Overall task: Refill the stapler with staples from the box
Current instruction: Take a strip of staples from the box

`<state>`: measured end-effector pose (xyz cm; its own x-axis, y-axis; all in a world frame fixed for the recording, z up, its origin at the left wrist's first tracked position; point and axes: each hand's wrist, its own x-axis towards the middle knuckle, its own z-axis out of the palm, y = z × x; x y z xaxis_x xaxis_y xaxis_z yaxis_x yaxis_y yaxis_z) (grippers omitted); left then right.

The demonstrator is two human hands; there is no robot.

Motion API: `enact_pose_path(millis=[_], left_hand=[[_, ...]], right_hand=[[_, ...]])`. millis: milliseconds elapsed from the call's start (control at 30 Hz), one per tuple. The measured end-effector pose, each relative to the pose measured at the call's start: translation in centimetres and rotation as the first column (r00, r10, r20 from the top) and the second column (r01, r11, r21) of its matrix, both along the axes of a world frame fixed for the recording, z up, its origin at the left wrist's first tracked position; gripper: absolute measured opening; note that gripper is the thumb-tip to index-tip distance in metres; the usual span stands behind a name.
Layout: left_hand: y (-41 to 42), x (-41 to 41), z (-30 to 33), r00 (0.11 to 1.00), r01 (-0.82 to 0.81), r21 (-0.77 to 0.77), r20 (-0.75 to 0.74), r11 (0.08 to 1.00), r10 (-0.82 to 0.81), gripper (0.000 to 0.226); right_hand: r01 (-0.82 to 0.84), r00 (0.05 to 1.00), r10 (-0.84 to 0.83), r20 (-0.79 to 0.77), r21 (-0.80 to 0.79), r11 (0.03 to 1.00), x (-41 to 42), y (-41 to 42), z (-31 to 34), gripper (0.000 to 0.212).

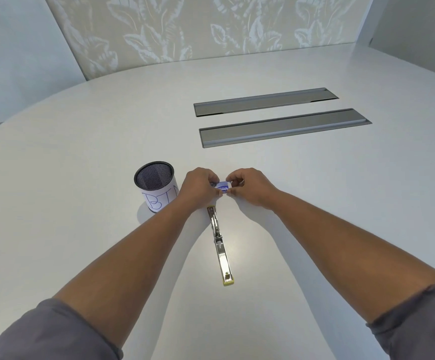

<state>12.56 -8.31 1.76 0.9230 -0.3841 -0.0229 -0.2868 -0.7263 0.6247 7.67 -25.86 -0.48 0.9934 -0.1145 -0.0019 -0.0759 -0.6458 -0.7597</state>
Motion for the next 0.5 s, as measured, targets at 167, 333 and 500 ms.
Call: enact_pose_path(millis=[167, 333, 500], left_hand=[[0.41, -0.09, 0.12, 1.0, 0.008, 0.037, 0.01, 0.999, -0.008, 0.029], [0.58, -0.21, 0.06, 1.0, -0.004, 0.031, 0.008, 1.0, 0.003, 0.029], [0.59, -0.29, 0.15, 1.0, -0.014, 0.035, -0.002, 0.999, 0.015, 0.028]], right_hand=[[-0.017, 0.999, 0.017, -0.035, -0.009, 1.0, -0.02, -0.01, 0.47, 0.018], [-0.025, 0.999, 0.024, -0.045, -0.012, 1.0, -0.17, 0.04, 0.66, 0.021], [0.022, 0.998, -0.015, -0.055, 0.124, 0.992, -0.52, -0.17, 0.59, 0.022]])
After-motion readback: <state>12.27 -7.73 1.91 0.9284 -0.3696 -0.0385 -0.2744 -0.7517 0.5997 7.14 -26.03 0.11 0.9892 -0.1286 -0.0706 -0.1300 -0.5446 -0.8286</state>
